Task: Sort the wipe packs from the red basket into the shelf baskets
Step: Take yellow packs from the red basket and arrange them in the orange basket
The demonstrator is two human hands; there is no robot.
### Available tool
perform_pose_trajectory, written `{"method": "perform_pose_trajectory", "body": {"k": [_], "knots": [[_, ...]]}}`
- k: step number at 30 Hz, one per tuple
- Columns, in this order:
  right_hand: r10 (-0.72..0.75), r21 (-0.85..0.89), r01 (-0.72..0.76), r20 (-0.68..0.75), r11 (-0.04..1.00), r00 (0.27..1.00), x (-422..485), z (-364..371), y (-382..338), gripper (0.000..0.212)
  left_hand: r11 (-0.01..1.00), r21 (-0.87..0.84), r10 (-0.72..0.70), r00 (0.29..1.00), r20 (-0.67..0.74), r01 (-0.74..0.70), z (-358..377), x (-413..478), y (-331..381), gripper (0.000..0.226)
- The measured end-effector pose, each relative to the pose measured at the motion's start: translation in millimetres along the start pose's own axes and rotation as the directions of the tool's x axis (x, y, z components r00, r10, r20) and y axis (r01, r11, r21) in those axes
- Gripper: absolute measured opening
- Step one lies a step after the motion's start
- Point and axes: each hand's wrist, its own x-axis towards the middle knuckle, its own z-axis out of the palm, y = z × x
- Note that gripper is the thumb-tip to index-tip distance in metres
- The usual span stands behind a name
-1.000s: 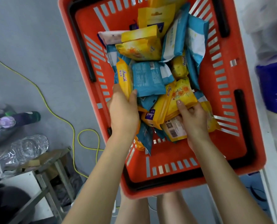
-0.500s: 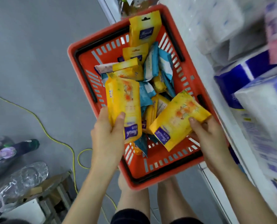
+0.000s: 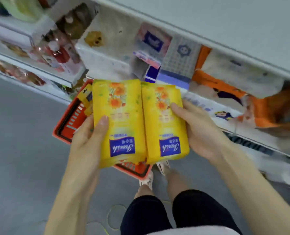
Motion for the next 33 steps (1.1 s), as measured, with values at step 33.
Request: {"method": "perform_pose_trajectory", "body": {"k": [33], "knots": [[-0.547,-0.385,0.389,-0.573,0.837,0.61,-413,-393,-121,0.015,0.977,0.173,-0.043,0.685,0.727,-0.122,515,-286,-5,0.047]]}}
